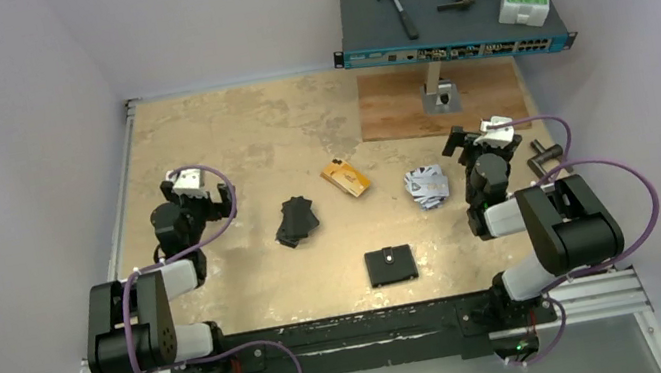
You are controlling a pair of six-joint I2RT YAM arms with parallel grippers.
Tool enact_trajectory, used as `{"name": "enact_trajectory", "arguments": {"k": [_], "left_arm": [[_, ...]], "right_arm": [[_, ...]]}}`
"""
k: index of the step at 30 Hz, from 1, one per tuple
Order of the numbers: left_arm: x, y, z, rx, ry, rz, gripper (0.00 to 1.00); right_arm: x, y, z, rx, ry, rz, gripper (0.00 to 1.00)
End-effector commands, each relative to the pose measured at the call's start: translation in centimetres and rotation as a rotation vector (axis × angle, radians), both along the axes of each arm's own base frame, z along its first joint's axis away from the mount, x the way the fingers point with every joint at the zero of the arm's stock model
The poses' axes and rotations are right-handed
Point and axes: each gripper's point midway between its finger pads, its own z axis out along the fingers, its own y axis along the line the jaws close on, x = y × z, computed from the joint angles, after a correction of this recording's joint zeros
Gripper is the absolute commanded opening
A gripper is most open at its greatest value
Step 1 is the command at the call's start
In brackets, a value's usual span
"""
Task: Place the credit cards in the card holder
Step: Move the card holder to the center of the board.
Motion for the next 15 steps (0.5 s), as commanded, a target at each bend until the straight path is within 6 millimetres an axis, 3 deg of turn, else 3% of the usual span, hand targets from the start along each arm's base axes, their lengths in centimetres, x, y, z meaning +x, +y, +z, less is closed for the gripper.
{"name": "enact_trajectory", "arguments": {"k": [1,4,5,7,9,12,13,15], "left_arm": [[0.7,-0.2,1.7,-0.011,-0.056,-0.005,1.0],[0.8,-0.2,1.7,-0.011,-0.053,-0.005,1.0],[0.9,-0.2,1.6,-0.011,-0.046,-0.002,1.0],[0.7,-0.2,1.8,-0.011,-0.057,-0.006,1.0],[0.5,-0.5,2.7,-0.022,-0.049,-0.057,1.0],[1.3,-0.6,5.6,-0.019,0.101,-0.091,1.0],[1.4,-0.7,6.9,0.002,0.163,-0.111,1.0],[0.5,-0.8,8.7,0.002,0.284,-0.12,1.0]], "right_arm": [[0.1,0.0,1.3,0.001,-0.049,-0.004,0.99],[0.2,0.3,1.3,0.004,-0.015,0.005,0.99],[-0.1,0.3,2.6,-0.015,-0.065,0.001,0.99],[-0.7,-0.3,3.2,0.015,-0.032,-0.077,0.99],[-0.3,-0.4,3.3,0.139,0.058,-0.124,0.99],[-0.7,-0.4,3.3,0.449,0.113,-0.271,0.99],[-0.8,0.2,3.0,0.539,0.15,-0.267,0.99],[-0.5,3.5,3.4,0.56,0.246,-0.077,0.99]]}}
